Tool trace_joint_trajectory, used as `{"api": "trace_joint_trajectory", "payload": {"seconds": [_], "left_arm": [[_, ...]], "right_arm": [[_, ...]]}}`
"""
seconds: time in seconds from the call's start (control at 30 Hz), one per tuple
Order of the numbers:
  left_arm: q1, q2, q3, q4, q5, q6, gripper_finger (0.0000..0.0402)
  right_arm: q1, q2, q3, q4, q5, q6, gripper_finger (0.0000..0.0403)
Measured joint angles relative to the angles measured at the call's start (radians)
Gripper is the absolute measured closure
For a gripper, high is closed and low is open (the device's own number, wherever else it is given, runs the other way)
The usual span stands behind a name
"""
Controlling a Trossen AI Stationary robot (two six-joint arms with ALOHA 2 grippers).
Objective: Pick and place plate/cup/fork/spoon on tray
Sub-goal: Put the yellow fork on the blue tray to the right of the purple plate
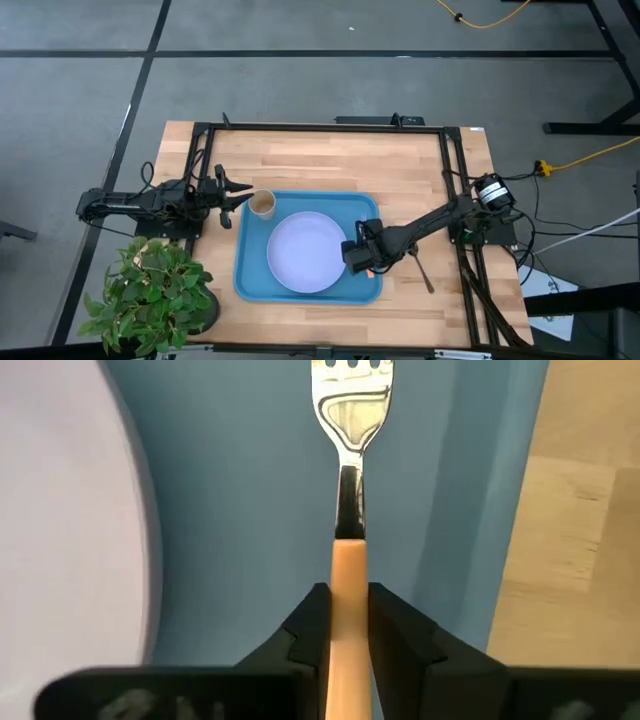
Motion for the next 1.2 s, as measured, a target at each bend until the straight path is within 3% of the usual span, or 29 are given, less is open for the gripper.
{"api": "trace_joint_trajectory", "payload": {"seconds": [0.63,1.0,1.2], "left_arm": [[0.0,0.0,0.0,0.0,0.0,0.0,0.0301],[0.0,0.0,0.0,0.0,0.0,0.0,0.0301],[0.0,0.0,0.0,0.0,0.0,0.0,0.0301]], "right_arm": [[-0.004,0.037,0.0,0.026,-0.08,0.098,0.0346],[-0.005,0.038,0.0,0.025,-0.077,0.101,0.0284],[-0.005,0.037,0.001,0.013,-0.074,0.1,0.0277]]}}
